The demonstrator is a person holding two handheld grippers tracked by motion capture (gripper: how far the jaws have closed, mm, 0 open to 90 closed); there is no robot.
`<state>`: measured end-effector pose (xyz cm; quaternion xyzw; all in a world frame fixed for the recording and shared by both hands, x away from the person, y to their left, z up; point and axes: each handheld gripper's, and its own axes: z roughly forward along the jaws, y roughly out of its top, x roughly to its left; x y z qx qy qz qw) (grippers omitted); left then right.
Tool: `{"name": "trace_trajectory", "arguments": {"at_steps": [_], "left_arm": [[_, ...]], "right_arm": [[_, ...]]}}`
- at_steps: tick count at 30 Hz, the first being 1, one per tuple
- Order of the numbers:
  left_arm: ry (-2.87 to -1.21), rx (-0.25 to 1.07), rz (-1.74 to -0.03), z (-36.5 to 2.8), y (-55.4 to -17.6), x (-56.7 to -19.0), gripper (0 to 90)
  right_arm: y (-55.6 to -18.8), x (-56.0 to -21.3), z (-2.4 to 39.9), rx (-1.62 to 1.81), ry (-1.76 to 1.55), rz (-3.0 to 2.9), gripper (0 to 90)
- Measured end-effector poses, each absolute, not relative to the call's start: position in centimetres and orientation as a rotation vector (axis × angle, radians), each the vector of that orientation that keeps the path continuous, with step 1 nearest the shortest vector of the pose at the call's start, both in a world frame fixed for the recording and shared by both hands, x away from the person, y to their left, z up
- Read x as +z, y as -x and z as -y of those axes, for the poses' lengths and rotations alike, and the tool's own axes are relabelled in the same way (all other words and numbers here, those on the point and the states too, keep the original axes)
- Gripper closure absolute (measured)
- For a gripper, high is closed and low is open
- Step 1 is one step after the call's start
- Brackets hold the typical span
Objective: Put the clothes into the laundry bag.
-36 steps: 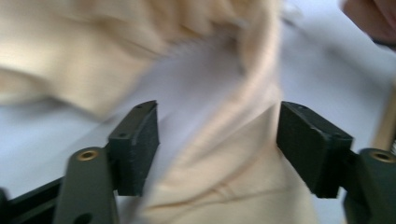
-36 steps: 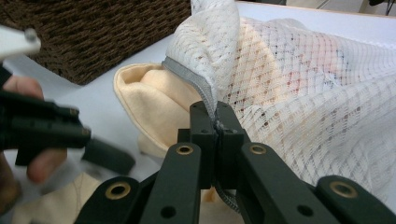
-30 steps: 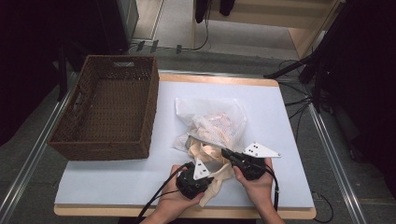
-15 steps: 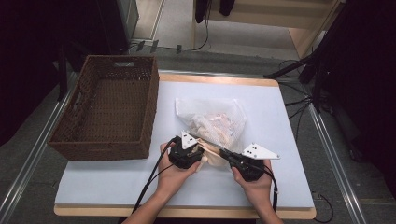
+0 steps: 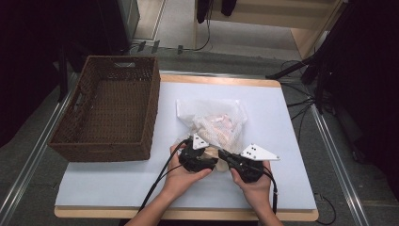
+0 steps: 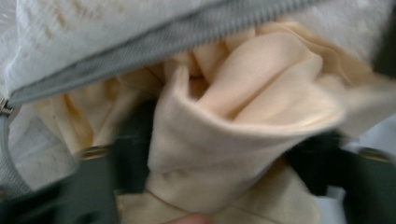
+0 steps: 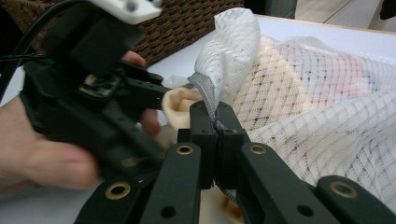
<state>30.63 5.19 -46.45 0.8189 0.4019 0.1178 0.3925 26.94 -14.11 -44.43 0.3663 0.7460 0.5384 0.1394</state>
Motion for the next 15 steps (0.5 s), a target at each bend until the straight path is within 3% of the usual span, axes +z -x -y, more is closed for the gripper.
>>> {"name": "trace_trajectory", "arguments": {"at_steps": [1, 3, 9, 13, 15], "left_arm": [[-2.076, 0.306, -1.012, -5.0, -30.6, -46.4, 65.1], [-2.040, 0.290, -1.006, -4.7, -30.6, -46.1, 74.9], [-1.747, 0.297, -1.046, -5.9, -31.1, -44.7, 76.6], [-1.738, 0.310, -1.139, -5.6, -32.6, -46.2, 75.9], [-1.796, 0.234, -1.221, -5.4, -34.0, -47.4, 75.1]], "right_arm": [[-26.9, -44.5, 14.1, 1.555, -1.058, -2.158, 89.0], [-26.9, -44.6, 14.1, 1.551, -1.059, -2.161, 89.0], [-26.4, -44.2, 14.1, 1.572, -1.055, -2.128, 89.1], [-26.7, -44.5, 14.3, 1.538, -1.075, -2.157, 89.3], [-26.9, -45.1, 14.3, 1.500, -1.097, -2.198, 89.4]]}}
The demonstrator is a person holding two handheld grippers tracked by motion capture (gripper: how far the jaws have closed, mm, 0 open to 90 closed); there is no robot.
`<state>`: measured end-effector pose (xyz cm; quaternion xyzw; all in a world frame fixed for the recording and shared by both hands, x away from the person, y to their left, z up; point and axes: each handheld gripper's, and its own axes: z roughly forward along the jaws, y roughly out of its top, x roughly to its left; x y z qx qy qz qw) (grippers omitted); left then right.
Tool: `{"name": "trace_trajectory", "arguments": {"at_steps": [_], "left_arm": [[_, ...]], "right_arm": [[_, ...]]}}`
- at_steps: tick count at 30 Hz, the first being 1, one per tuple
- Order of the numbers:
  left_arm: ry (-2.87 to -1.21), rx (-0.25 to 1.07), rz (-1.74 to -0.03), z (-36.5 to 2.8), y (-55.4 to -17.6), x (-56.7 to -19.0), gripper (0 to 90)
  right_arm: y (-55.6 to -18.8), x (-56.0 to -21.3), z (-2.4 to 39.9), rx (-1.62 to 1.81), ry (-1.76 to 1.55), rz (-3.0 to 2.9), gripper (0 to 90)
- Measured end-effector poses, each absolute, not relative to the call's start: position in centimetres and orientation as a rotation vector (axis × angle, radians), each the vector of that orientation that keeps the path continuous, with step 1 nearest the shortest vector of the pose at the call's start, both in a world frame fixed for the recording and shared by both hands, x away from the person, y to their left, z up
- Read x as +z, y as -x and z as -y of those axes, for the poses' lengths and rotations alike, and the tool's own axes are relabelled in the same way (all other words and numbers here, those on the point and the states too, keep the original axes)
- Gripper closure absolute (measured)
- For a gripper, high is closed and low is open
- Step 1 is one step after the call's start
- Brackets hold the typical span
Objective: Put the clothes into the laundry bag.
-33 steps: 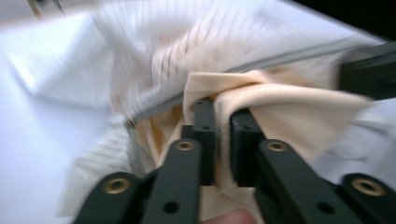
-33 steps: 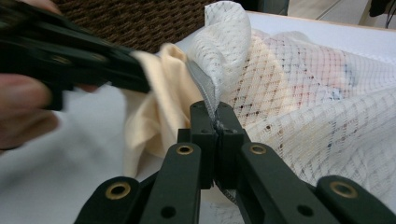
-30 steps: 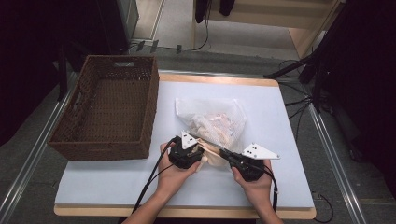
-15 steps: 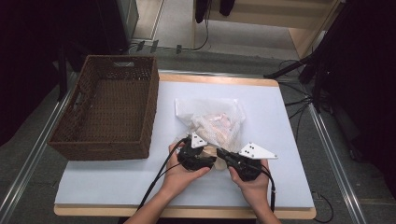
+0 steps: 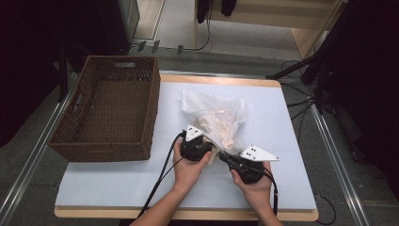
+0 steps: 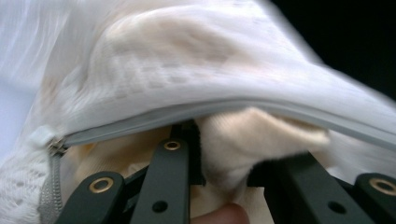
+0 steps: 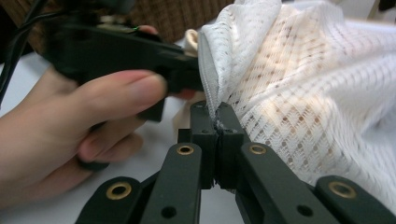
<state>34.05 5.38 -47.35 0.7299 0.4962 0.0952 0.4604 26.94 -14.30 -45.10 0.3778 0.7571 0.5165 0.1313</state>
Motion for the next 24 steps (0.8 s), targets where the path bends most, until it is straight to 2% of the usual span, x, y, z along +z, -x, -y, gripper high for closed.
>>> {"name": "trace_trajectory", "arguments": {"at_steps": [1, 4, 8, 9, 15, 16, 18, 20, 21, 24], "left_arm": [[-1.825, 0.199, -1.221, -5.2, -34.5, -47.4, 74.7], [-1.946, 0.266, -1.162, -4.6, -34.5, -46.4, 69.7], [-1.944, 0.173, -1.101, -6.3, -33.6, -46.1, 48.1], [-1.946, 0.180, -1.097, -6.8, -33.2, -46.2, 45.3], [-2.029, 0.219, -1.050, -7.3, -31.4, -46.8, 40.2], [-2.040, 0.234, -1.050, -7.0, -31.4, -46.8, 41.4], [-2.058, 0.282, -1.070, -6.5, -31.4, -46.8, 60.4], [-2.029, 0.248, -1.115, -6.1, -31.8, -46.8, 79.5], [-2.018, 0.238, -1.112, -5.8, -32.0, -46.8, 83.9], [-1.938, 0.219, -1.063, -5.0, -31.9, -46.0, 86.2]], "right_arm": [[-27.0, -45.4, 14.3, 1.483, -1.108, -2.218, 89.4], [-27.1, -45.5, 14.4, 1.476, -1.129, -2.214, 89.4], [-27.4, -45.6, 14.6, 1.464, -1.139, -2.202, 89.3], [-27.4, -45.7, 14.7, 1.460, -1.147, -2.199, 89.3], [-27.6, -45.5, 14.9, 1.496, -1.159, -2.167, 89.2], [-27.6, -45.5, 14.8, 1.505, -1.157, -2.165, 89.2], [-27.5, -45.4, 14.4, 1.511, -1.137, -2.168, 89.2], [-27.2, -45.3, 14.0, 1.514, -1.116, -2.174, 89.2], [-27.1, -45.3, 13.8, 1.511, -1.109, -2.180, 89.2], [-26.9, -45.3, 13.7, 1.514, -1.094, -2.175, 89.2]]}}
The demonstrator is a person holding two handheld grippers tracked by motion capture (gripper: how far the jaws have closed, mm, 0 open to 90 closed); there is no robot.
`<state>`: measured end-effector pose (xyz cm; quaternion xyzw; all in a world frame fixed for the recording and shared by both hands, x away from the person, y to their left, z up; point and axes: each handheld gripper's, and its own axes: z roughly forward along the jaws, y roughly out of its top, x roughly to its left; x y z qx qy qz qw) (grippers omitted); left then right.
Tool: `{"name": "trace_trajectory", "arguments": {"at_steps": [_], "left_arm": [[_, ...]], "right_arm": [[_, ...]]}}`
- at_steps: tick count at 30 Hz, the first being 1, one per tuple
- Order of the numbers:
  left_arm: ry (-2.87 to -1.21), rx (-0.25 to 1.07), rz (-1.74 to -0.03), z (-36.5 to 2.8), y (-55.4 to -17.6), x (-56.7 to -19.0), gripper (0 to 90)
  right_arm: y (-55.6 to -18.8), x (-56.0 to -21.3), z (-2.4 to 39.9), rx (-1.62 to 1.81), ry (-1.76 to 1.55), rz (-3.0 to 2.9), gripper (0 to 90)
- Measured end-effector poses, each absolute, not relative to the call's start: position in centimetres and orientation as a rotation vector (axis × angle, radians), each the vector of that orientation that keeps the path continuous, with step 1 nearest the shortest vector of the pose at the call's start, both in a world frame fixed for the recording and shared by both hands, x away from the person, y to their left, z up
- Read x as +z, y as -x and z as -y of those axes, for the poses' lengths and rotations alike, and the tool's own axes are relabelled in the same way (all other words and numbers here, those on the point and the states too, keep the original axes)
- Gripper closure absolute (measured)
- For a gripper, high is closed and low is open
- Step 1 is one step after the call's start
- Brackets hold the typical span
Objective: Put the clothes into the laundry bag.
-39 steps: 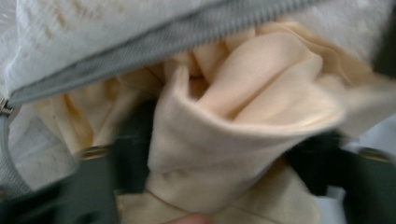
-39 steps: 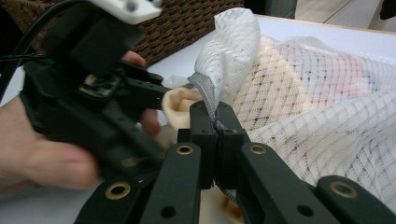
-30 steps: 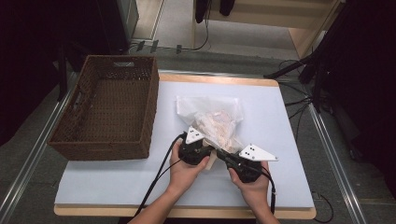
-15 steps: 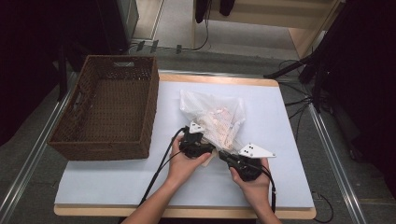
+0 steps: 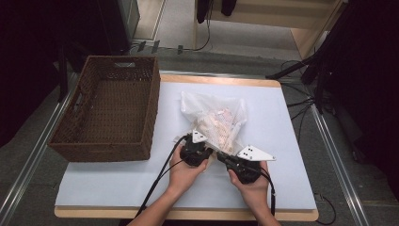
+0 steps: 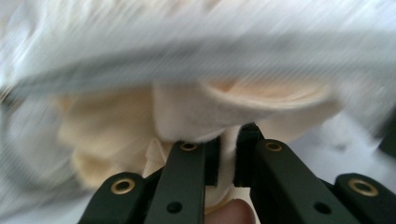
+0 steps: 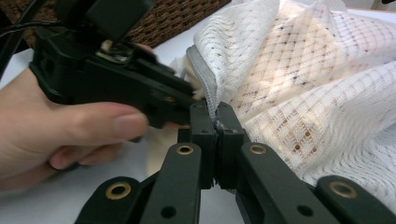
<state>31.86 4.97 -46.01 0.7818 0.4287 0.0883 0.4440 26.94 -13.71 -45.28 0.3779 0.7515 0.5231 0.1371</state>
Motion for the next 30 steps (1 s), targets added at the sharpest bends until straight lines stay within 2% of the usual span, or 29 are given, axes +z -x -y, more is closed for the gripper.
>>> {"name": "trace_trajectory", "arguments": {"at_steps": [3, 6, 7, 9, 11, 16, 19, 25, 30], "left_arm": [[-1.818, 0.276, -0.993, -4.7, -31.6, -44.7, 86.3], [-1.768, 0.295, -1.039, -4.3, -32.3, -45.2, 85.9], [-1.808, 0.270, -1.070, -3.9, -33.0, -45.8, 85.5], [-1.920, 0.130, -1.106, -3.3, -34.6, -47.5, 82.8], [-1.920, 0.110, -1.090, -3.5, -34.8, -47.4, 79.3], [-1.999, 0.055, -0.970, -5.1, -33.4, -46.7, 50.6], [-1.971, 0.070, -0.953, -7.4, -32.1, -46.7, 43.6], [-1.928, 0.125, -0.966, -11.6, -30.5, -46.3, 40.9], [-1.906, 0.254, -1.125, -13.1, -30.3, -46.5, 41.2]], "right_arm": [[-26.8, -45.1, 14.0, 1.522, -1.091, -2.159, 89.2], [-26.7, -44.9, 14.4, 1.532, -1.092, -2.142, 89.2], [-26.8, -44.9, 14.5, 1.525, -1.091, -2.150, 89.2], [-26.9, -45.3, 14.5, 1.501, -1.106, -2.179, 89.2], [-27.0, -45.7, 14.5, 1.477, -1.116, -2.188, 89.2], [-27.3, -45.8, 14.7, 1.464, -1.140, -2.182, 89.2], [-27.6, -46.1, 15.0, 1.457, -1.167, -2.182, 89.2], [-28.0, -46.3, 15.2, 1.459, -1.184, -2.181, 89.1], [-28.0, -46.2, 15.2, 1.457, -1.184, -2.180, 89.1]]}}
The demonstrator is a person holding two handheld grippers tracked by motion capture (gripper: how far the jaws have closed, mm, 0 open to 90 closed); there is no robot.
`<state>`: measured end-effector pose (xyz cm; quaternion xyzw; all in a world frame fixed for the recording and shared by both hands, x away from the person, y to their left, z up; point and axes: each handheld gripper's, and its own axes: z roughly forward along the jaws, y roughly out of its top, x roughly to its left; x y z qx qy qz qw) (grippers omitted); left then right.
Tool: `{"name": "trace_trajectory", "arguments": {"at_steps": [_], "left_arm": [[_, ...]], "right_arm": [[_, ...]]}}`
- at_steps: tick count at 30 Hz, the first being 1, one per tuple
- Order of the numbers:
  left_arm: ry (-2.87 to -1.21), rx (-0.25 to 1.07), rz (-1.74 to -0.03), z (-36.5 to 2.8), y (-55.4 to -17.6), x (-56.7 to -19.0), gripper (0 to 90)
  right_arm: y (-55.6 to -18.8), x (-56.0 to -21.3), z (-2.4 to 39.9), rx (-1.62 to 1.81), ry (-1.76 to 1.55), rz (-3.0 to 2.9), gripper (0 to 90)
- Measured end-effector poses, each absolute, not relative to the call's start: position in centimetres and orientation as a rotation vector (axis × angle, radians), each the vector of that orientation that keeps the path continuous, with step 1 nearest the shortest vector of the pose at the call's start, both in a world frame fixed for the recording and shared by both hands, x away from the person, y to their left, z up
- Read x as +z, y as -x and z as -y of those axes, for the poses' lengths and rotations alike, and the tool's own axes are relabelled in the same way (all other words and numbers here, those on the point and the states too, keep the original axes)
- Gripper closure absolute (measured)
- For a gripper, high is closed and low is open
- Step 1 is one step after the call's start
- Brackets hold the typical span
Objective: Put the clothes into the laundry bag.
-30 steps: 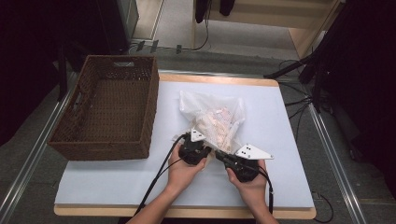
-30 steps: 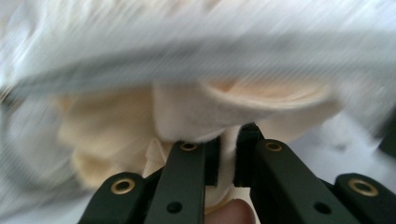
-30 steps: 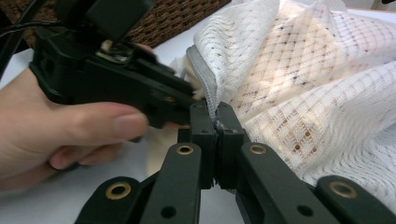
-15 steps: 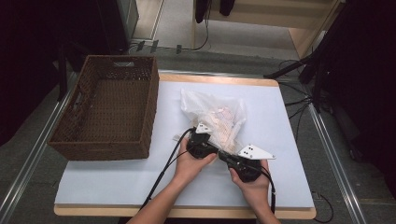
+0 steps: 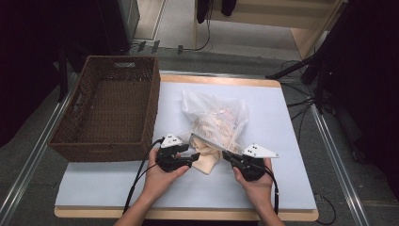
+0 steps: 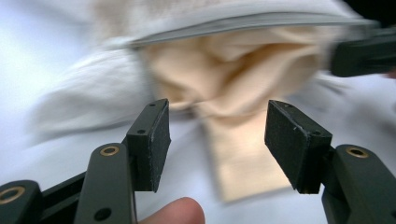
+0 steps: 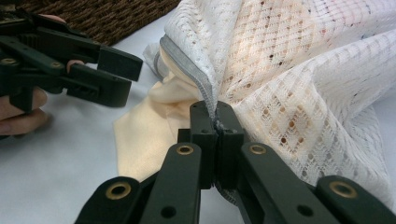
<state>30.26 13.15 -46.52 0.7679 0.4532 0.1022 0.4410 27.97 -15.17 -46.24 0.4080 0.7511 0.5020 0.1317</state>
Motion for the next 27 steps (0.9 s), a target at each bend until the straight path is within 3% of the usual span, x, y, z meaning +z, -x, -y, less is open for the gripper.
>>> {"name": "trace_trajectory", "arguments": {"at_steps": [6, 11, 14, 17, 27], "left_arm": [[-1.925, 0.418, -1.248, -12.1, -30.8, -47.1, 41.3], [-1.883, 0.397, -1.341, -11.4, -32.5, -47.4, 43.4], [-1.871, 0.387, -1.358, -11.0, -33.4, -47.4, 55.3], [-1.905, 0.314, -1.338, -10.9, -33.8, -47.4, 84.6], [-1.990, 0.123, -1.169, -11.9, -30.4, -47.0, 88.2]], "right_arm": [[-27.9, -46.3, 15.2, 1.458, -1.177, -2.180, 89.1], [-27.9, -46.2, 15.1, 1.459, -1.172, -2.181, 89.1], [-27.8, -46.3, 15.1, 1.457, -1.167, -2.186, 89.1], [-27.8, -46.3, 14.9, 1.456, -1.159, -2.188, 89.1], [-27.1, -46.0, 14.4, 1.478, -1.105, -2.205, 89.1]]}}
